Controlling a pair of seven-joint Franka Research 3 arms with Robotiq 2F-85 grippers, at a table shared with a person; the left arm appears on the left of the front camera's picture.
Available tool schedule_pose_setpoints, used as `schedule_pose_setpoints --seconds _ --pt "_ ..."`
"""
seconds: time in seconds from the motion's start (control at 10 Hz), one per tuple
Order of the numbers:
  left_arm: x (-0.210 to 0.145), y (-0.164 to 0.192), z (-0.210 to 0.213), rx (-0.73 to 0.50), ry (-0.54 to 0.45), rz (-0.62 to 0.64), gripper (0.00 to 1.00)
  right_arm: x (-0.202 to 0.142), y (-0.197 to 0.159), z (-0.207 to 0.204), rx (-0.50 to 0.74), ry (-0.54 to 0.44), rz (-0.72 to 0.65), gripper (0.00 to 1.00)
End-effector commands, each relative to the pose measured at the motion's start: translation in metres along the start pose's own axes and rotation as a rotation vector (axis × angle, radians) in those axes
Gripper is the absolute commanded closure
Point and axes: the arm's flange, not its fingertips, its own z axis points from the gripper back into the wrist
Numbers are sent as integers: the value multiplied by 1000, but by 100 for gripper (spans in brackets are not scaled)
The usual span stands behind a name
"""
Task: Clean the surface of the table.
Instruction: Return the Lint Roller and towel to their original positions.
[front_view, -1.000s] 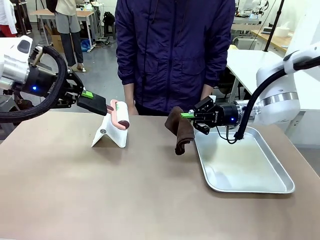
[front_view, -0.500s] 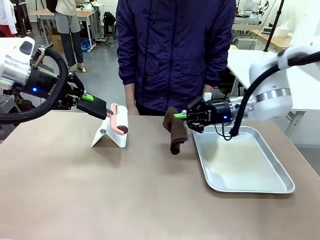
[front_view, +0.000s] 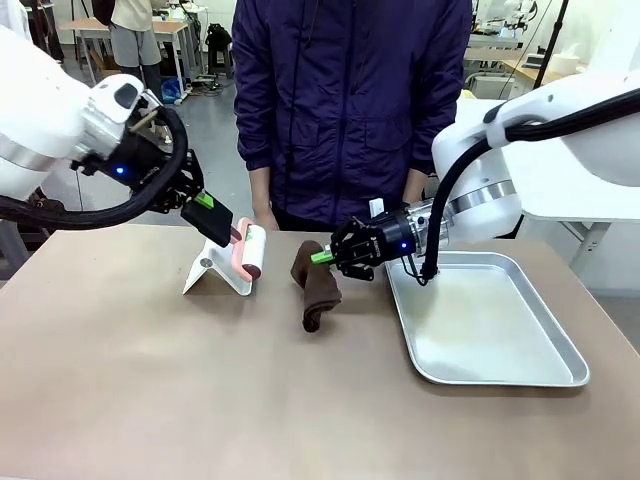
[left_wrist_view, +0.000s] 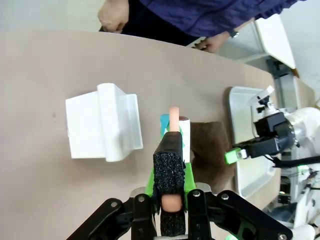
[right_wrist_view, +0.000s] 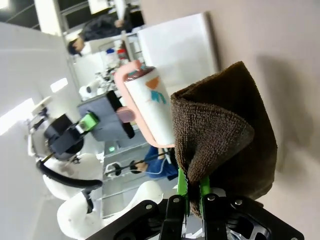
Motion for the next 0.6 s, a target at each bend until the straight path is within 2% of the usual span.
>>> schedule_pose_setpoints --seconds 0.0,0.3,0.5 --pt "12 -7 -17 71 -8 13 78 11 13 -2 -126 5 -44 90" --pt "23 -5 -39 101 12 8 78 13 11 5 -298 -89 -111 90" --pt "28 1 -44 138 -3 26 78 16 7 -2 -336 -110 -124 90"
